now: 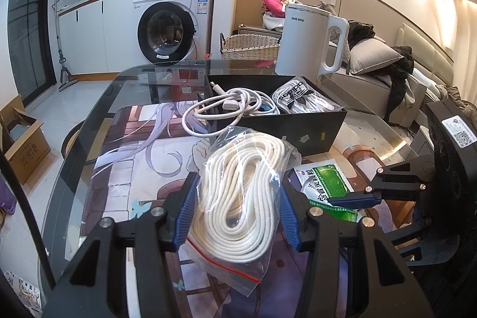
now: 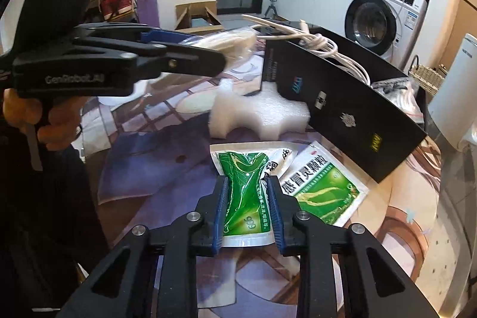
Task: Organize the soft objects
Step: 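Carry the rope bag and green packet over the black box with both tools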
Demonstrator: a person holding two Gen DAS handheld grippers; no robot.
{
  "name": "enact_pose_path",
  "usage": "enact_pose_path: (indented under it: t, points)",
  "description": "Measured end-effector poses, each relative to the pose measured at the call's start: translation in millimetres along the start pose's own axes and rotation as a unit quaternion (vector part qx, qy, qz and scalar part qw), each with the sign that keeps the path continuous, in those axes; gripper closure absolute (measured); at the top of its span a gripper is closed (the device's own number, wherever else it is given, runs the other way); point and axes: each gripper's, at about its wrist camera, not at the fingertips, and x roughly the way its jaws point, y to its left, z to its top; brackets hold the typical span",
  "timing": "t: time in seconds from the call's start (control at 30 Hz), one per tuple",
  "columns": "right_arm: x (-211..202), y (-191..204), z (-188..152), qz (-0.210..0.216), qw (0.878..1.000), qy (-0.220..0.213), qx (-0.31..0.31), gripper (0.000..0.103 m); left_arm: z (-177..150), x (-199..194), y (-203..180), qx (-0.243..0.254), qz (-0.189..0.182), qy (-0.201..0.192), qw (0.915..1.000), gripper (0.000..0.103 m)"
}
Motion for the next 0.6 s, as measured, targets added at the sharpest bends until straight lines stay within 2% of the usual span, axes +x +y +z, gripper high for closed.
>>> enact_pose_path:
  t: [0.6]
  points:
    - [-58.3,-9.2,14.4,-0.028,0.996,-0.087,0.019,0.078,10.6,-13.1,-5.8,0.002,0.005,-0.022,0.9998,0.053]
